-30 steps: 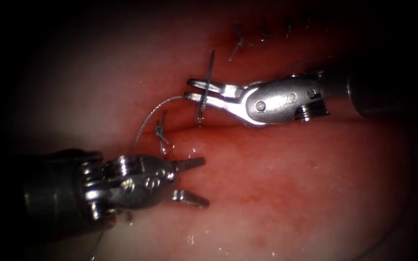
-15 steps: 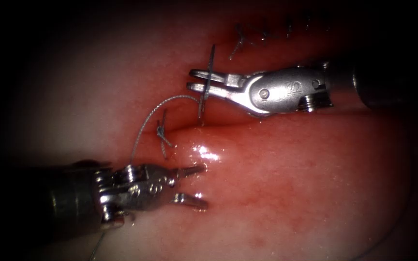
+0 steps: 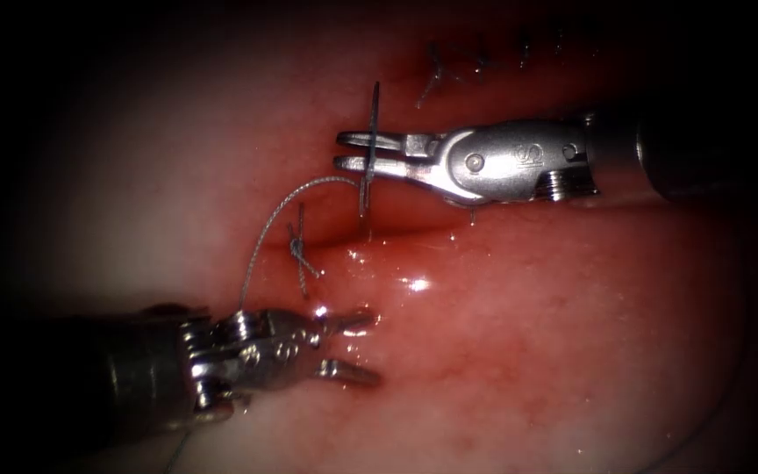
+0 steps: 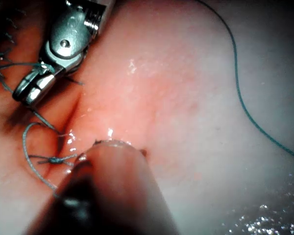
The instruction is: Wound Closure
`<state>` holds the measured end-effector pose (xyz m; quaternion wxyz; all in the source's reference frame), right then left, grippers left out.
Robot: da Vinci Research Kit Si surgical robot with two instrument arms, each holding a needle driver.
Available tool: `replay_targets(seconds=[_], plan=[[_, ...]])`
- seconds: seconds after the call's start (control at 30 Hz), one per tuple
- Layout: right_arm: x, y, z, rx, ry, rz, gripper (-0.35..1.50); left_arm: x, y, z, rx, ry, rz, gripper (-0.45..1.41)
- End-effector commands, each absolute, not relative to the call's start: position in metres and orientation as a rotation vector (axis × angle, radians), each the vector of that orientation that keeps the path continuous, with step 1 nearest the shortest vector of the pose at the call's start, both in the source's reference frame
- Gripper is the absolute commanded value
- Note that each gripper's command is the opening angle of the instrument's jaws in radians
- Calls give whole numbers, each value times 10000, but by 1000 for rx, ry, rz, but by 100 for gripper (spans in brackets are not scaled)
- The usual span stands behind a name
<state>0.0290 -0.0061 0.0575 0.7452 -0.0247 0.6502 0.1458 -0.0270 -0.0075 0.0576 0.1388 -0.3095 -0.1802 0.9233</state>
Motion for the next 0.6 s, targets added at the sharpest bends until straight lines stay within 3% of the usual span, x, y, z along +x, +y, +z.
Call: replay_targets(seconds=[0.03, 0.6], plan=[[299, -60, 580, -50, 1426, 325, -35, -275, -78, 581, -895, -522, 2672, 62], [306, -43, 583, 89, 1394, 456, -35, -264, -85, 584, -886, -533, 2667, 62]])
